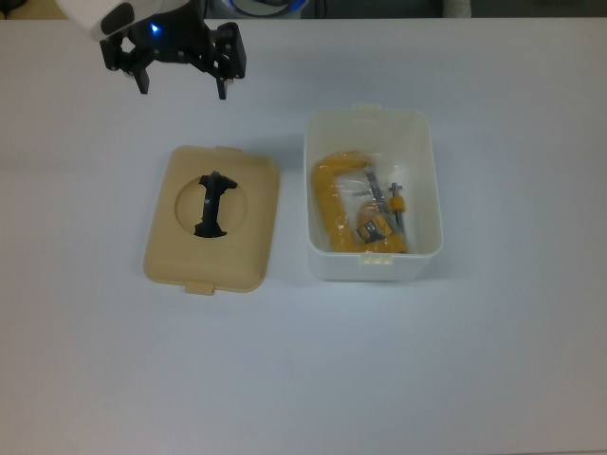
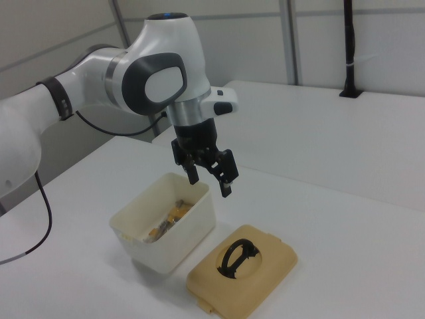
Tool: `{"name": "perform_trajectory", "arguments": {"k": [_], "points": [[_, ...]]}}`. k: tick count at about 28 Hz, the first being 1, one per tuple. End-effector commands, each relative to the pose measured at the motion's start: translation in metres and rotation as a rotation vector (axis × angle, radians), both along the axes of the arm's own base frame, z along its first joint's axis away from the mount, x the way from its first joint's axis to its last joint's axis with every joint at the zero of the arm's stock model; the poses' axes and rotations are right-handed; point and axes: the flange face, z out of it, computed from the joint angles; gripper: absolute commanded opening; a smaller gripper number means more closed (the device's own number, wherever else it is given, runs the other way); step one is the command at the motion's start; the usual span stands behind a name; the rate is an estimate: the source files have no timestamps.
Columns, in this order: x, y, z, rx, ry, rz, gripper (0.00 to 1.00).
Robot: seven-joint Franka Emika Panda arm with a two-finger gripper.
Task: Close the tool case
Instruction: 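Lower the gripper onto the black handle of the tan lid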
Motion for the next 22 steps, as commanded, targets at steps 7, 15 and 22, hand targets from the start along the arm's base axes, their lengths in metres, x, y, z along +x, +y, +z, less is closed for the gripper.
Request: {"name": "perform_trajectory", "arguments": {"k": [7,15,22], "points": [[0.021,0.032,-0.044,-0.005,-0.034,0.052,1.00],[0.036,0.035,-0.086,-0.013,-0.018,0.062,1.00],[0.039,0.035,-0.125,-0.011,-0.032,0.030,1.00]]}}
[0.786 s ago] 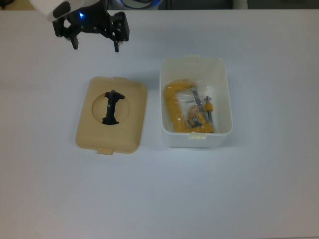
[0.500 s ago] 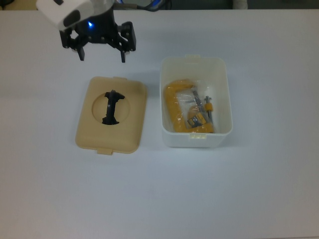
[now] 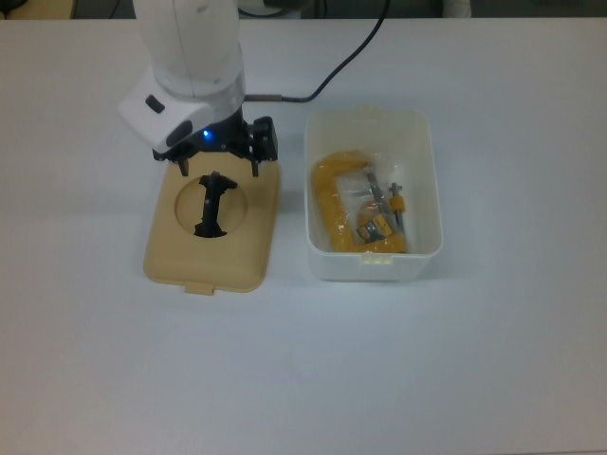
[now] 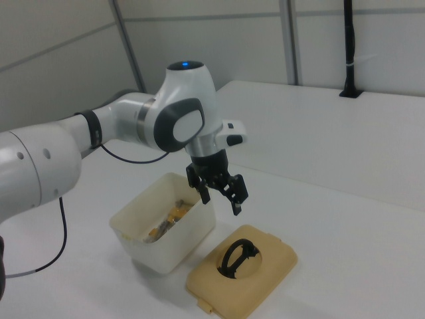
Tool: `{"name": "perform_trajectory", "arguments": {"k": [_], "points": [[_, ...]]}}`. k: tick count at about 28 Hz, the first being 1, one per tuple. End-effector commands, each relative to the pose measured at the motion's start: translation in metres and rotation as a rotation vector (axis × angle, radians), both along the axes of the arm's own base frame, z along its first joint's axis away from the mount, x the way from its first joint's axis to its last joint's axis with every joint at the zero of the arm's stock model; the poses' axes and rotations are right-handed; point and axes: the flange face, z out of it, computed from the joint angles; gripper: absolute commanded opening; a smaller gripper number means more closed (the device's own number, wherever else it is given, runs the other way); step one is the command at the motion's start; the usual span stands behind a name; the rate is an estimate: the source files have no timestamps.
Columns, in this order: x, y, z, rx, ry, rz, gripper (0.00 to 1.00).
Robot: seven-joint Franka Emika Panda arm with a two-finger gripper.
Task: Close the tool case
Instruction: 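Lower the gripper onto the black handle of the tan lid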
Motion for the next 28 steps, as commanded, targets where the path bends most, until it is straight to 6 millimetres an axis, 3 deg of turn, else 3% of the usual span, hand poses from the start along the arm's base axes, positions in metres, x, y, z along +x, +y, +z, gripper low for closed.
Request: {"name": "perform_trajectory", "arguments": {"k": [1,22,28], "points": [[-0.004,0.000,-0.026,-0.017,-0.021,-0.037,1.00],[-0.008,-0.016,-0.091,-0.062,0.029,-0.031,1.00],[-0.009,-0.018,-0.095,-0.074,0.029,-0.027,0.98]]}}
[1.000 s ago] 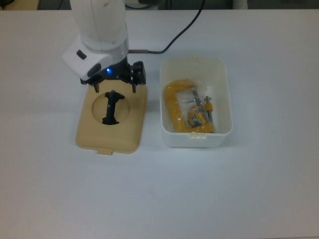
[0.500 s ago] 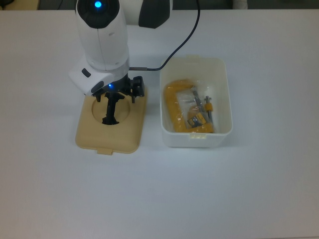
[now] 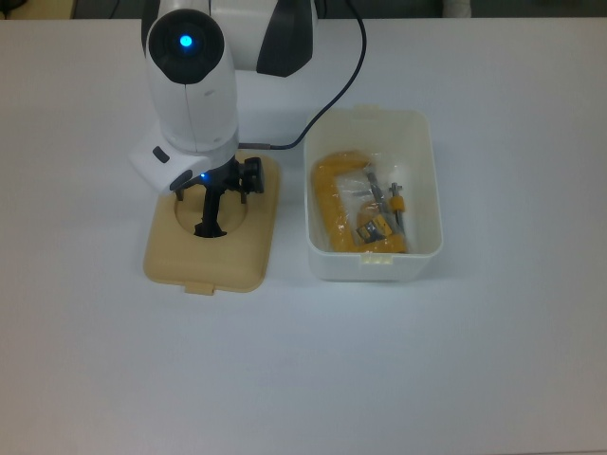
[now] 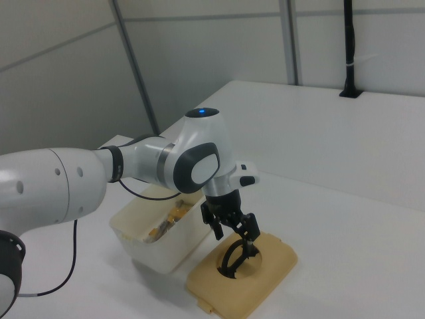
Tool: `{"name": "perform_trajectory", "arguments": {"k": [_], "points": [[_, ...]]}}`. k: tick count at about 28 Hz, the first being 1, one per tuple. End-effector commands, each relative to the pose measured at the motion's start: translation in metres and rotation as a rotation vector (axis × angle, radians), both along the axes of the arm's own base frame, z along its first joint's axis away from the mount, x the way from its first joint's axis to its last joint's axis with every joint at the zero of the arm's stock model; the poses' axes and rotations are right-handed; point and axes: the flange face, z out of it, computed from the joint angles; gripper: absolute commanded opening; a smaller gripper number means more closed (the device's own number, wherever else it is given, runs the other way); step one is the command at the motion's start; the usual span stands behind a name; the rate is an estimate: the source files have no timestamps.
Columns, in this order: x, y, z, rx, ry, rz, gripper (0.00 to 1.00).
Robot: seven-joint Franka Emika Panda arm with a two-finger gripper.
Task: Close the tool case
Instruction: 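Lower the gripper onto the black handle of the tan lid, then close the gripper on the black handle and lift the lid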
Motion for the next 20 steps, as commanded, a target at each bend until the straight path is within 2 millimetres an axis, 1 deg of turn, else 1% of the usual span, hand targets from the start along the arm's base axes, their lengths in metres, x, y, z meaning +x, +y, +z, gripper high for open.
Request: {"name": "perform_trajectory", "arguments": {"k": [1,2,4,5,10,11,16,17,19,20], "points": [[-0.0046,-0.0022,-0.0015,-0.020,-0.018,-0.009,0.96],[-0.0048,-0.0024,-0.0016,-0.021,-0.017,-0.008,0.94],[-0.0048,-0.0024,-0.0016,-0.022,-0.017,-0.008,0.87],[-0.0048,-0.0024,-0.0016,-0.022,-0.017,-0.008,0.76],[-0.0052,-0.0044,-0.0008,-0.022,-0.015,-0.011,0.48],[-0.0053,-0.0074,-0.0008,-0.022,-0.015,-0.016,0.37],[-0.0055,-0.0084,-0.0010,-0.022,-0.013,-0.018,0.14],[-0.0056,-0.0095,0.0005,-0.022,-0.013,-0.019,0.06],[-0.0058,-0.0105,0.0013,-0.022,-0.013,-0.021,0.00],[-0.0060,-0.0105,0.0012,-0.023,-0.012,-0.021,0.00]]}}
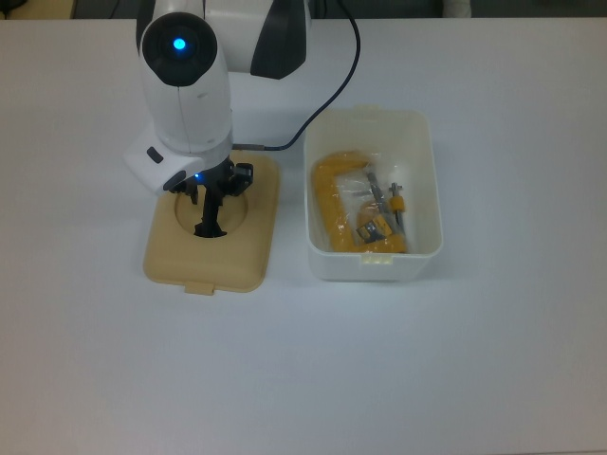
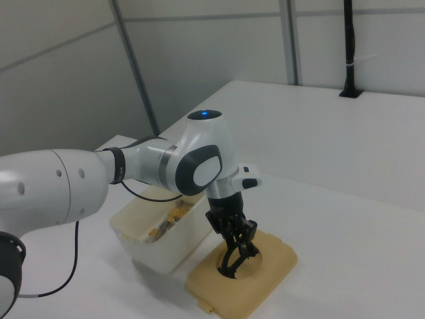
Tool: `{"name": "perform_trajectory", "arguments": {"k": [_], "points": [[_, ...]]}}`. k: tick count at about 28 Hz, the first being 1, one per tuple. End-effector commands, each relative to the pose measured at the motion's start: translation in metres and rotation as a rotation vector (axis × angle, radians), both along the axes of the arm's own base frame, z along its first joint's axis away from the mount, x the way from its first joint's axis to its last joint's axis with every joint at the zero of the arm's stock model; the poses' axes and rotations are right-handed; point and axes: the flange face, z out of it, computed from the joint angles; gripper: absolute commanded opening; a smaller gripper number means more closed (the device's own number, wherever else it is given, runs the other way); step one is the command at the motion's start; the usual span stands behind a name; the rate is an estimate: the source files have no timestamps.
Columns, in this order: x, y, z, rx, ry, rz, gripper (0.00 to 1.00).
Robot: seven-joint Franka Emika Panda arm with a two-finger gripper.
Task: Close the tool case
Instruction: 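Close the gripper on the black handle and lift the lid, then carry the tan lid over the white box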
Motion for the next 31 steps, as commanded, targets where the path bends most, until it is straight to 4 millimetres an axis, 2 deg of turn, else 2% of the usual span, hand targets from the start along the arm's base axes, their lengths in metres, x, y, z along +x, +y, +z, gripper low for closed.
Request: {"name": "perform_trajectory", "arguments": {"k": [1,8,15,17,23,31], "points": [[-0.006,-0.003,0.005,-0.020,-0.015,-0.012,0.00],[-0.007,-0.005,0.010,-0.022,-0.012,-0.014,0.00],[-0.012,-0.018,0.029,-0.024,-0.017,-0.027,0.00],[-0.016,-0.029,0.042,-0.025,-0.013,-0.044,0.00],[-0.024,-0.041,0.083,-0.023,-0.035,-0.076,0.00],[-0.023,-0.052,0.123,-0.021,-0.065,-0.104,0.00]]}}
